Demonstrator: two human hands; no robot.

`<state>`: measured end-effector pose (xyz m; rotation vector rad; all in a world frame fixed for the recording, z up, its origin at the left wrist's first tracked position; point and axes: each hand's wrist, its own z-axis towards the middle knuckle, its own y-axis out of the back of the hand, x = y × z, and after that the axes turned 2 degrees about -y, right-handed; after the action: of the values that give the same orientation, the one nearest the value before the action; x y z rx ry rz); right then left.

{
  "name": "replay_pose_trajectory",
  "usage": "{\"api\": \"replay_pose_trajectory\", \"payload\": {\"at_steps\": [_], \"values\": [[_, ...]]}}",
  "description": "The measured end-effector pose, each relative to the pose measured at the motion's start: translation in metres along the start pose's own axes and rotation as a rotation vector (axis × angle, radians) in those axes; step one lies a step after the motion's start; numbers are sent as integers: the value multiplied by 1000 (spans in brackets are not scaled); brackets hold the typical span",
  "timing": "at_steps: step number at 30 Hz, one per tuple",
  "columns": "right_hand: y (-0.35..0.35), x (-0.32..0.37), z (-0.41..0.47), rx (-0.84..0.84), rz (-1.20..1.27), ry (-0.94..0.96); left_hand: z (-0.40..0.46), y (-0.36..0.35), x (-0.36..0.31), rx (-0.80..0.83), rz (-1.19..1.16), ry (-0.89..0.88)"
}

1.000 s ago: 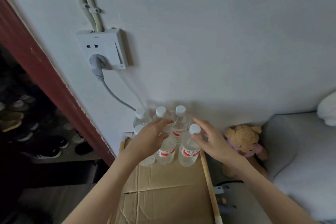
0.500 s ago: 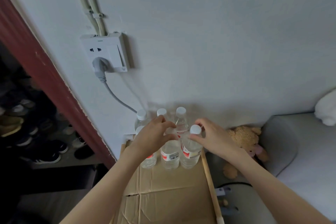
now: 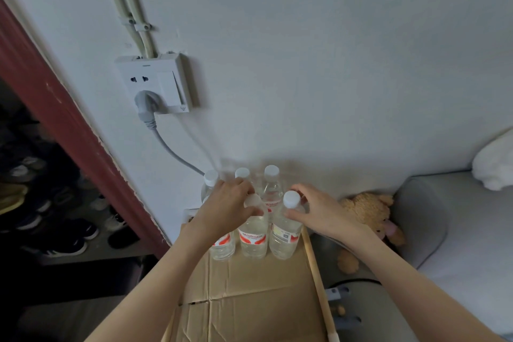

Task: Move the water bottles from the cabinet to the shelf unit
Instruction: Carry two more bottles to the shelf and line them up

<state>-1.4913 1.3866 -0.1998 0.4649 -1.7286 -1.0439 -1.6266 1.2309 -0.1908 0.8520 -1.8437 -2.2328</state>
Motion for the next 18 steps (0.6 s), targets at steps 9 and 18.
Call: {"api": "replay_pose_trajectory", "payload": {"at_steps": [9,18], "values": [[-3,1,1,-15,-17,14,1,3,-4,128,-153,-53],[-23,11,7,-232,-75,9,-1,5,-2,88,-153,27]]}}
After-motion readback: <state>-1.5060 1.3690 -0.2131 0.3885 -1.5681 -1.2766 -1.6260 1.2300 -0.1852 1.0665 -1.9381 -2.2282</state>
